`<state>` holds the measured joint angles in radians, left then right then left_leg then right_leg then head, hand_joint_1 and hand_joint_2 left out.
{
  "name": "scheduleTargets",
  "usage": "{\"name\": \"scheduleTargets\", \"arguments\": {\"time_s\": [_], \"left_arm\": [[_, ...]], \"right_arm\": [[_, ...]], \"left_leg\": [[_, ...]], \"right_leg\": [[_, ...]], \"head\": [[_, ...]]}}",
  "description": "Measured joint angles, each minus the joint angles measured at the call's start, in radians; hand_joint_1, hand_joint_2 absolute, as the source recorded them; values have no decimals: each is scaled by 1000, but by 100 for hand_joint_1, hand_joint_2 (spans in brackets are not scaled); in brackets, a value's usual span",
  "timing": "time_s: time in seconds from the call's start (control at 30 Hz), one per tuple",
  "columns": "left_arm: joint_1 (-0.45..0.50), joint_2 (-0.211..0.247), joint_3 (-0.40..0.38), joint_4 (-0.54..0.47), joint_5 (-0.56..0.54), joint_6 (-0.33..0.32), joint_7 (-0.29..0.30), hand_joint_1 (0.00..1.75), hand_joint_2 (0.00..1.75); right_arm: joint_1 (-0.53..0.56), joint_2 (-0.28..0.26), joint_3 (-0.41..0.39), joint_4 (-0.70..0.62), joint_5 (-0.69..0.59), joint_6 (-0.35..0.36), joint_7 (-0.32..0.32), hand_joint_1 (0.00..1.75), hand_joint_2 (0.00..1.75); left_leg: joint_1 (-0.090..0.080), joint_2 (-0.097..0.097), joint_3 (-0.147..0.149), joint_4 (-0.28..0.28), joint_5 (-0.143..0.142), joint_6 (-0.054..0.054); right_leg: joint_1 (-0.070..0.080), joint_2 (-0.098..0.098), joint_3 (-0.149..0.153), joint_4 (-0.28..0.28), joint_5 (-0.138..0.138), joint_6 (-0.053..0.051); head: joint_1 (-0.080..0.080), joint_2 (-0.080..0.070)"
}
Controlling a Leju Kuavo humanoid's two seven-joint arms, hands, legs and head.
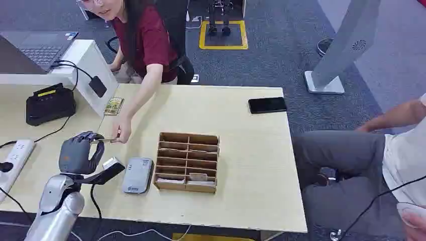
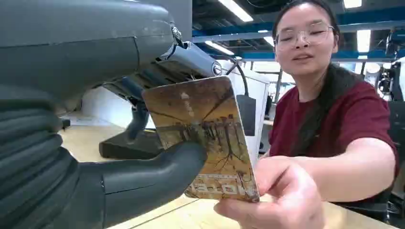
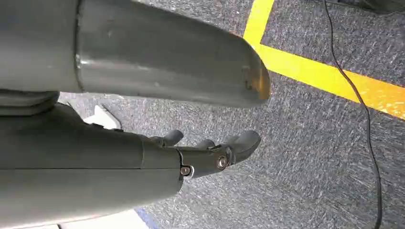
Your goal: Pass the card to the sensor for recognition and then transmit it.
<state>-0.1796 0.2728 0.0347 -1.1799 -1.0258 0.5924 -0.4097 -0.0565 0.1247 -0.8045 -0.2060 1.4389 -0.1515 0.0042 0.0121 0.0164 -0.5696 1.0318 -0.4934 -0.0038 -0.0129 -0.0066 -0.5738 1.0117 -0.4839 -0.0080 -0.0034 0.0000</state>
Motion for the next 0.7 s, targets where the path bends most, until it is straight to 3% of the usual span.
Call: {"name": "scheduleTargets", "arguments": {"time_s": [0.3, 0.4, 0.47, 0.57, 0.7], "left_arm": [[0, -2, 0, 0, 7, 0, -1, 175, 175], [8, -5, 7, -5, 117, -20, -60, 175, 175], [26, -13, 18, -32, 227, -69, -123, 175, 175], [55, -27, 40, -80, 342, -172, -158, 175, 175], [67, -53, 82, -120, 565, -453, -135, 175, 175]], "right_arm": [[0, 0, 0, 0, 0, -3, -4, 0, 0], [0, 0, 0, 0, 4, -6, -7, 0, 0], [0, 0, 0, 0, 11, -6, -7, 0, 0], [0, 0, 0, 0, 17, -6, -6, 0, 0], [0, 0, 0, 0, 17, -3, 2, 0, 0]], "left_leg": [[0, 0, 0, 0, 0, 0], [0, 0, 0, 0, 0, 0], [0, 0, 0, 0, 0, 0], [0, 0, 0, 0, 0, 0], [0, 0, 0, 0, 0, 0]], "right_leg": [[0, 0, 0, 0, 0, 0], [0, 0, 0, 0, 0, 0], [0, 0, 0, 0, 0, 0], [0, 0, 0, 0, 0, 0], [0, 0, 0, 0, 0, 0]], "head": [[0, 0], [0, 0], [0, 0], [0, 0], [0, 0]]}}
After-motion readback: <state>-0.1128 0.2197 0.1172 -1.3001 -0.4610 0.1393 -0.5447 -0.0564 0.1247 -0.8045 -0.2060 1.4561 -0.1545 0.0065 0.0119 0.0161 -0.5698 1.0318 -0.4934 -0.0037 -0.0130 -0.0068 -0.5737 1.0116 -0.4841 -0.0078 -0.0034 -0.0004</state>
